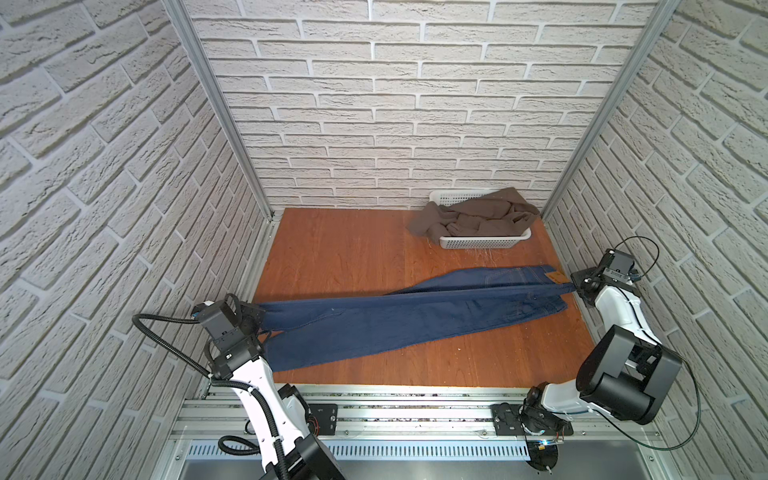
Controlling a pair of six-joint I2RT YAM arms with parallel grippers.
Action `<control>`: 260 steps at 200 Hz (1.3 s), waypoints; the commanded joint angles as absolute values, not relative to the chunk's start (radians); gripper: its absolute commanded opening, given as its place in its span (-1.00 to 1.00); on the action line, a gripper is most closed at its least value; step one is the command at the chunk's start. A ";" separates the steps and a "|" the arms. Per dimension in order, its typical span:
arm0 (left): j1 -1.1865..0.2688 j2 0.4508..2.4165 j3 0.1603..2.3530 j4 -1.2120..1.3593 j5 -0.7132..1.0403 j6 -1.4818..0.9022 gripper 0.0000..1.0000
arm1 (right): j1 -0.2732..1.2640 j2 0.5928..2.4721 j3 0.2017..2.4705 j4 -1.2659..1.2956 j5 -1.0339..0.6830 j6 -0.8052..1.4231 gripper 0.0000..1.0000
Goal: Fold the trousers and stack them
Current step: 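Lower the folded edge onto the jeans and open both grippers, then move the left gripper to the leg end while right moves to the seat pocket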
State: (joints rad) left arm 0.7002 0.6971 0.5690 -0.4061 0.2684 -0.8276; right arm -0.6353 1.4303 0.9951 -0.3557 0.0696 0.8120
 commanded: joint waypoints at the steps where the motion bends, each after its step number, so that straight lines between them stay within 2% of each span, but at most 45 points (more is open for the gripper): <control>1: 0.722 0.663 0.553 -0.403 0.177 -0.807 -1.00 | -0.664 1.396 0.985 -0.316 0.205 0.804 -0.89; 90: 0.722 0.579 0.417 -0.434 0.130 -0.837 -1.00 | -0.664 1.410 0.896 -0.305 0.210 0.813 -0.89; 116: 0.721 0.568 0.385 -0.437 0.121 -0.853 -1.00 | -0.664 1.403 0.885 -0.312 0.213 0.816 -0.82; 137: 0.721 0.562 0.376 -0.439 0.120 -0.861 -0.70 | -0.664 1.403 0.885 -0.331 0.211 0.822 -0.63; 147: 0.722 0.560 0.377 -0.440 0.121 -0.866 -0.45 | -0.664 1.400 0.886 -0.343 0.203 0.827 -0.46; 163: 0.722 0.558 0.386 -0.443 0.127 -0.871 0.07 | -0.664 1.394 0.888 -0.364 0.191 0.833 -0.20; 177: 0.722 0.558 0.399 -0.451 0.128 -0.874 0.31 | -0.664 1.386 0.903 -0.413 0.186 0.850 -0.05; 208: 0.720 0.564 0.435 -0.457 0.145 -0.875 0.49 | -0.664 1.393 0.959 -0.582 0.187 0.874 0.11; 260: 0.721 0.599 0.455 -0.454 0.165 -0.865 0.57 | -0.663 1.429 0.915 -0.583 0.151 0.907 0.10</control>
State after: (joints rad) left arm 0.7136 0.5827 0.4274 -0.4717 0.1490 -0.8753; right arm -0.6605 1.4193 0.9363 -0.5751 0.1776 0.8803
